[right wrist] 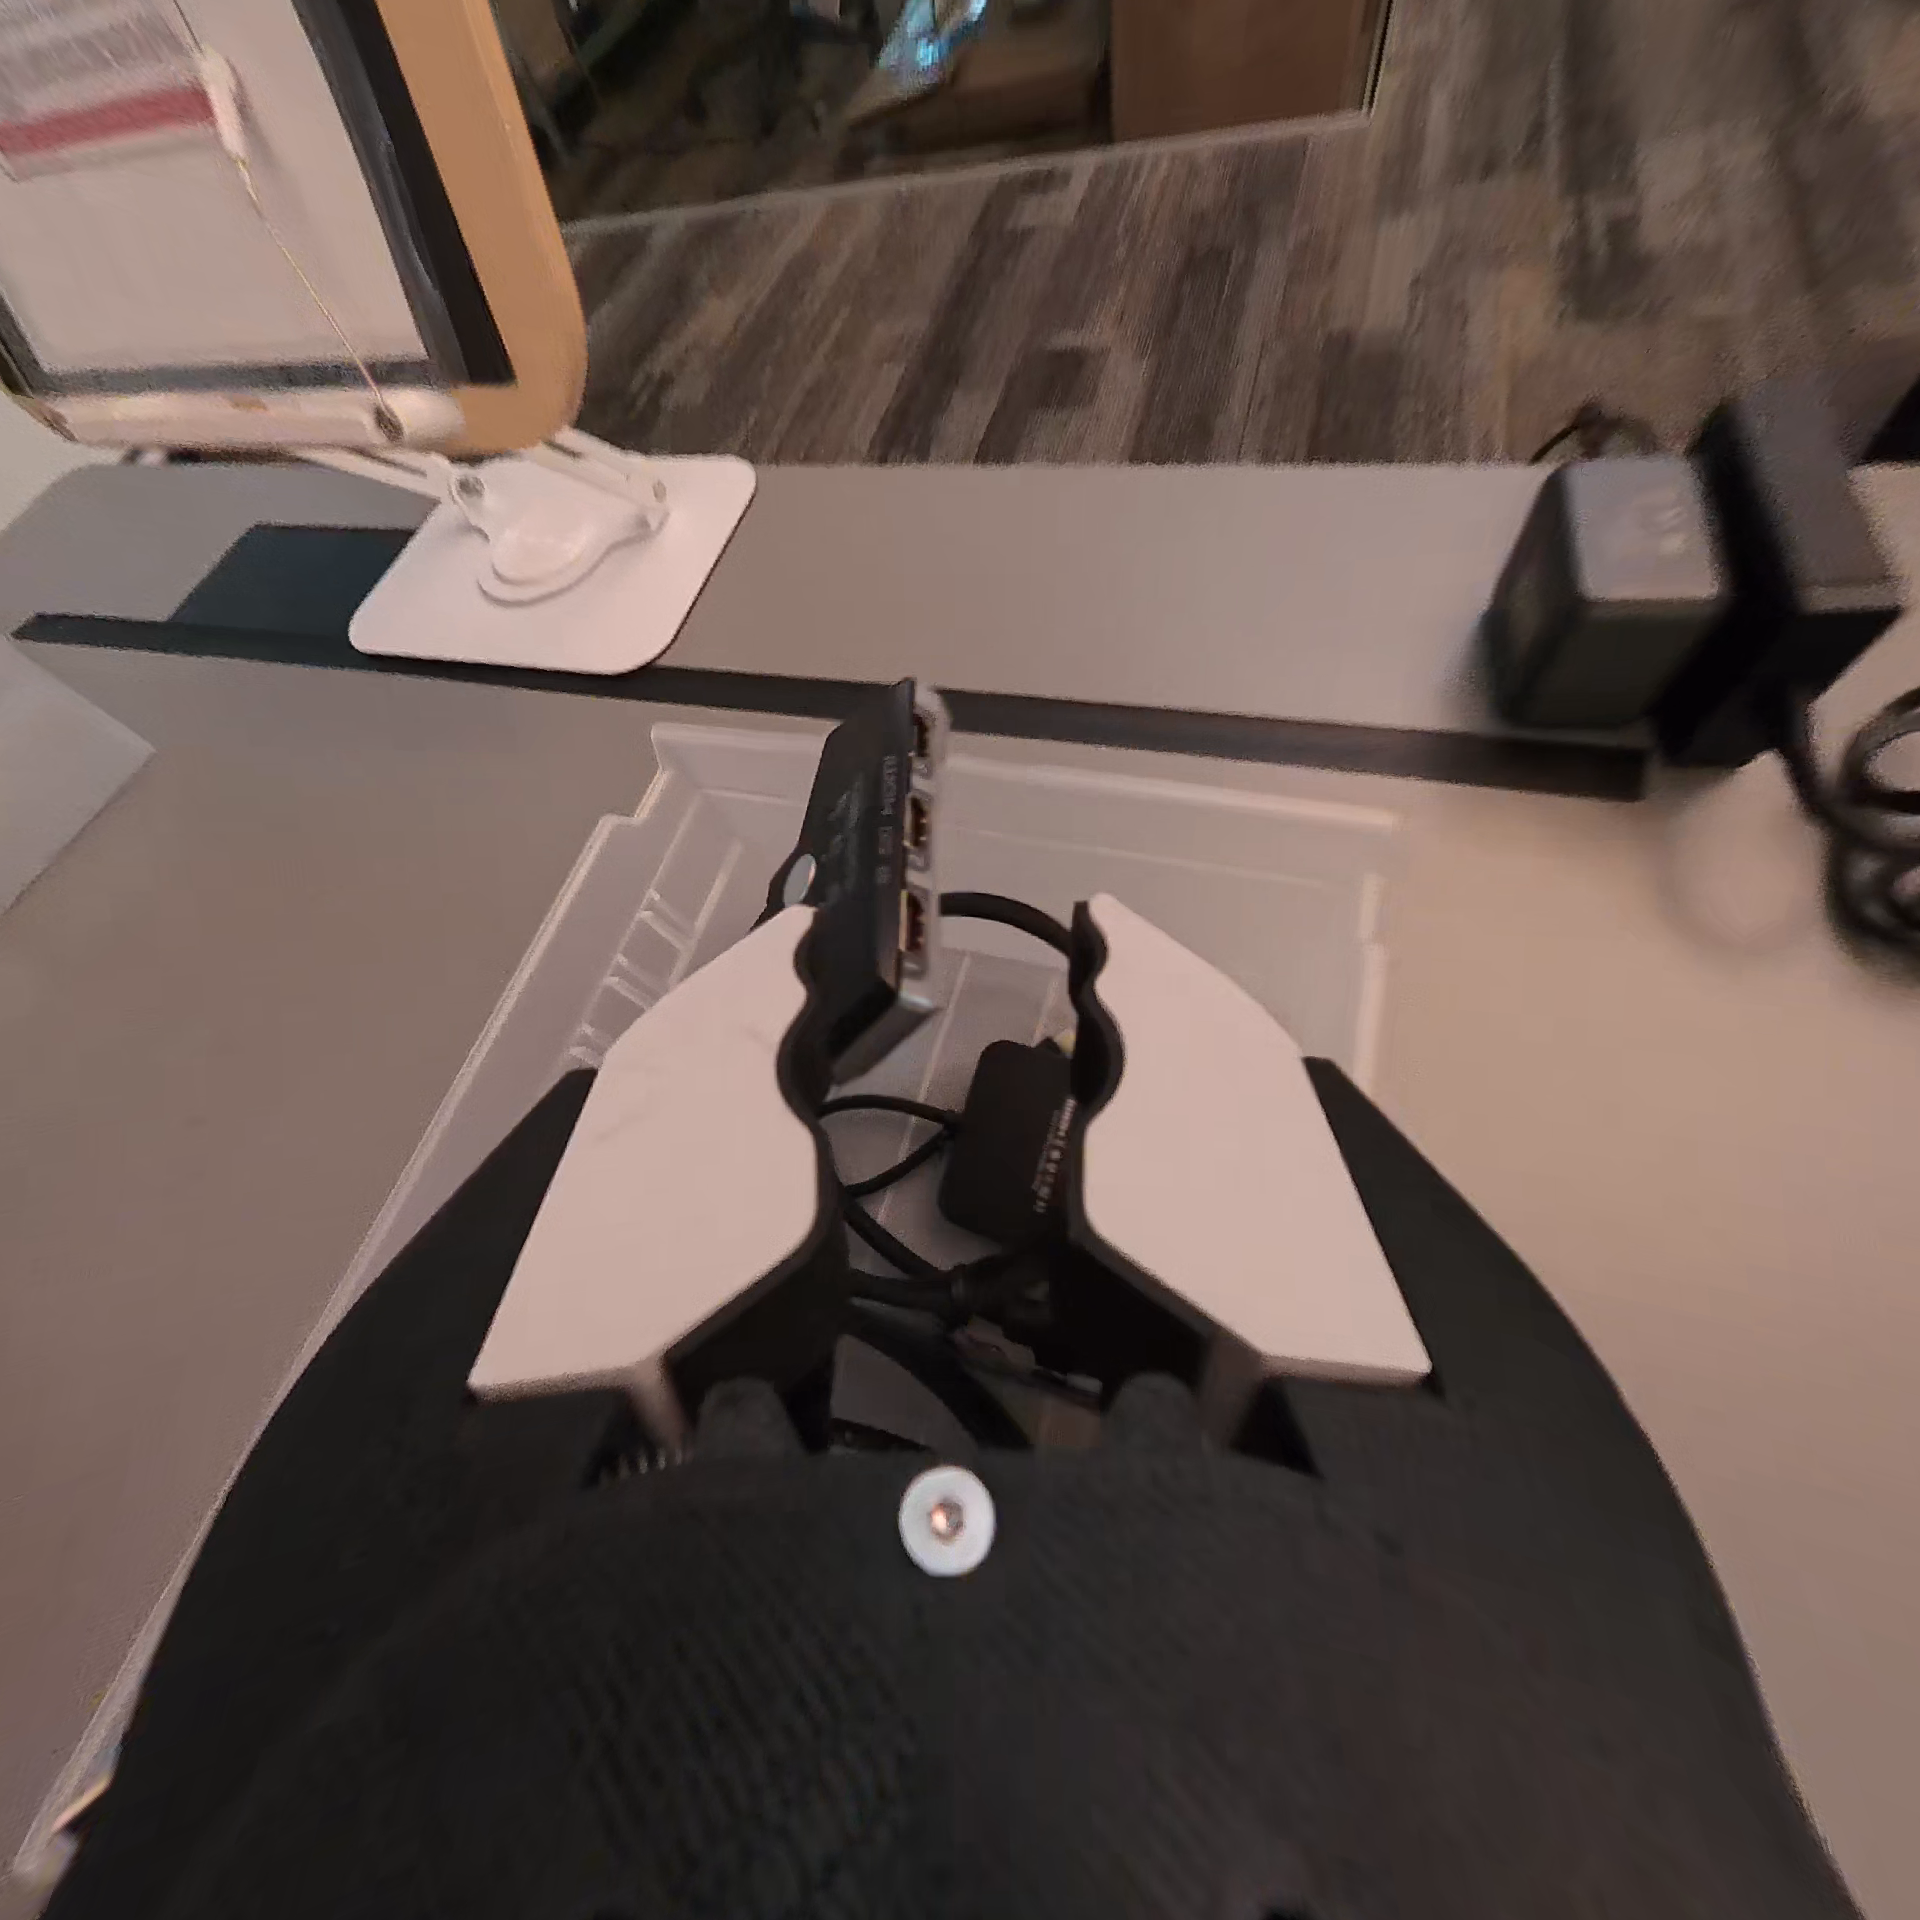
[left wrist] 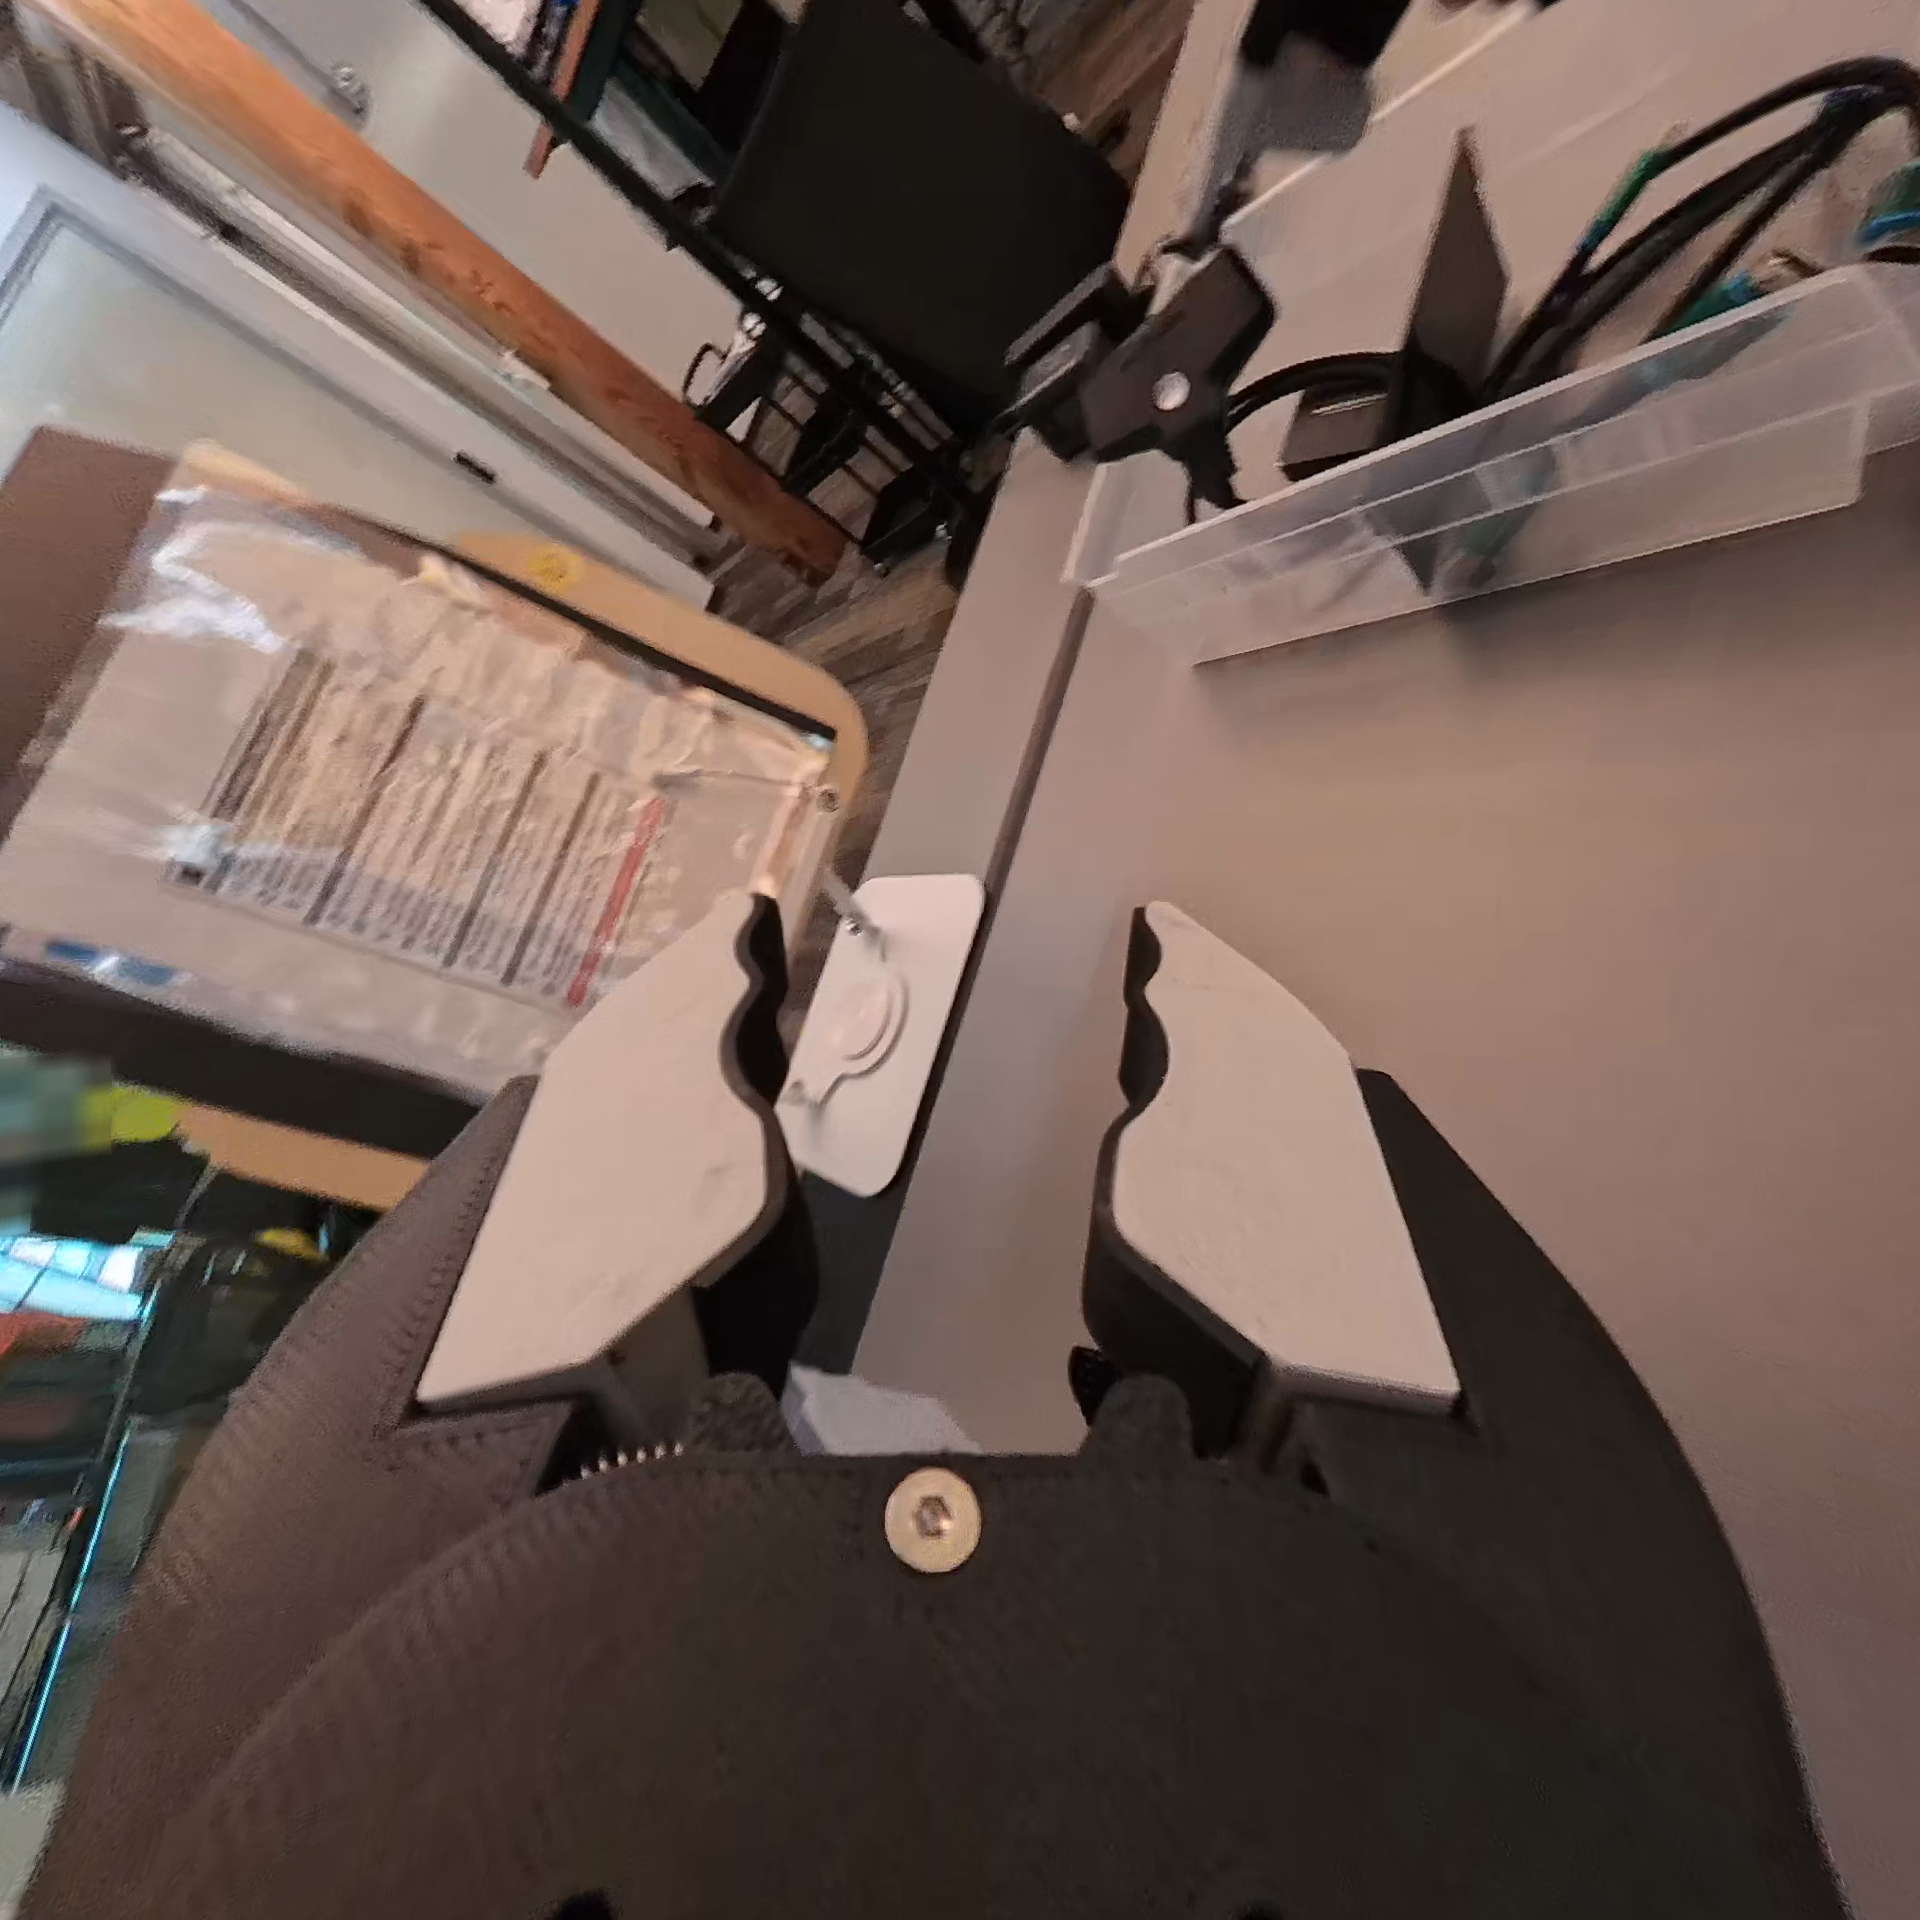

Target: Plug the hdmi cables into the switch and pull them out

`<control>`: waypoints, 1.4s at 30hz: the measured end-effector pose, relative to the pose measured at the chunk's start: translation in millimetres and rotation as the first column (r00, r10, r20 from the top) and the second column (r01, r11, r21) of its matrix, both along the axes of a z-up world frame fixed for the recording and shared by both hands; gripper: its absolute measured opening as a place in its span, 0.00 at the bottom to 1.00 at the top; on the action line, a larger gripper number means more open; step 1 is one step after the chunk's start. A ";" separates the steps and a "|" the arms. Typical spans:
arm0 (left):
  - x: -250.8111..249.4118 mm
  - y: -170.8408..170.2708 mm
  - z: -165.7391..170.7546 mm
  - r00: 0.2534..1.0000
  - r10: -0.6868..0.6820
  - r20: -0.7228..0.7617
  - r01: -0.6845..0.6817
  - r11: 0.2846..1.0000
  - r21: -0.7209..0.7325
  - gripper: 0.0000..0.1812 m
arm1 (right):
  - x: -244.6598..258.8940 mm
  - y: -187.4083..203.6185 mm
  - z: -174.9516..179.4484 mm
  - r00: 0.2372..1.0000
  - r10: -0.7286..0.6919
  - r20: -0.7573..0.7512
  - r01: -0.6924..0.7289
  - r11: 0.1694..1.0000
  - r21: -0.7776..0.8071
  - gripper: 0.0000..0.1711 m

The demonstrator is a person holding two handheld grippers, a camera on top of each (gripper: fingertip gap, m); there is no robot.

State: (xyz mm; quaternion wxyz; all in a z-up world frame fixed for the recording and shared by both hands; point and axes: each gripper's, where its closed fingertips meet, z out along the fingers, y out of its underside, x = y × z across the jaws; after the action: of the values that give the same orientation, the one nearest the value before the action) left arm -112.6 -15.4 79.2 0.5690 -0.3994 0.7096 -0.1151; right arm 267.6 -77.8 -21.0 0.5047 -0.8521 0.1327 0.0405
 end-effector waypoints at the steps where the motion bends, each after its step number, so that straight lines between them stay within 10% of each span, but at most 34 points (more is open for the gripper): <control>1: -7.0 8.1 6.9 0.999 0.031 0.019 -0.031 1.000 -0.003 0.35 | 4.0 -9.5 7.7 1.000 -0.011 0.016 0.011 1.000 0.016 0.26; 6: -64.0 65.1 39.4 0.960 0.259 0.110 -0.237 0.955 -0.178 0.36 | 28.5 -73.3 5.9 0.995 -0.078 0.057 0.082 0.994 -0.077 0.27; 12: -164.4 138.3 21.0 0.834 0.551 -0.008 -0.491 0.737 -0.464 0.38 | 34.5 -123.8 -40.5 0.997 -0.078 -0.030 0.067 0.958 -0.278 0.28; 18: -299.4 194.4 -81.3 0.460 0.739 -0.492 -0.777 0.067 -0.626 0.40 | 17.2 -132.8 -80.8 0.982 -0.070 -0.178 -0.021 0.884 -0.467 0.24; 20: -327.6 205.0 -108.2 0.384 0.720 -0.578 -0.796 -0.058 -0.602 0.42 | 10.3 -133.5 -91.2 0.977 -0.067 -0.201 -0.049 0.852 -0.521 0.22; 35: -329.9 203.0 -190.5 0.365 0.447 -0.816 -0.848 -0.202 -0.490 0.24 | -9.9 -140.7 -111.1 0.980 -0.048 -0.194 -0.103 0.712 -0.694 0.05; 42: -316.7 174.8 -203.1 0.348 0.276 -0.896 -0.914 -0.110 -0.390 0.04 | -35.7 -127.8 -110.4 0.984 0.013 -0.179 -0.149 0.618 -0.772 0.04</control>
State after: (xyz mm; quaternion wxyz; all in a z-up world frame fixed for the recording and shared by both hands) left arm -429.3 159.4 -123.9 -0.0261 -0.9414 0.3290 -0.0699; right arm 231.9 -205.7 -131.3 0.0697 -0.9858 0.1372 0.0679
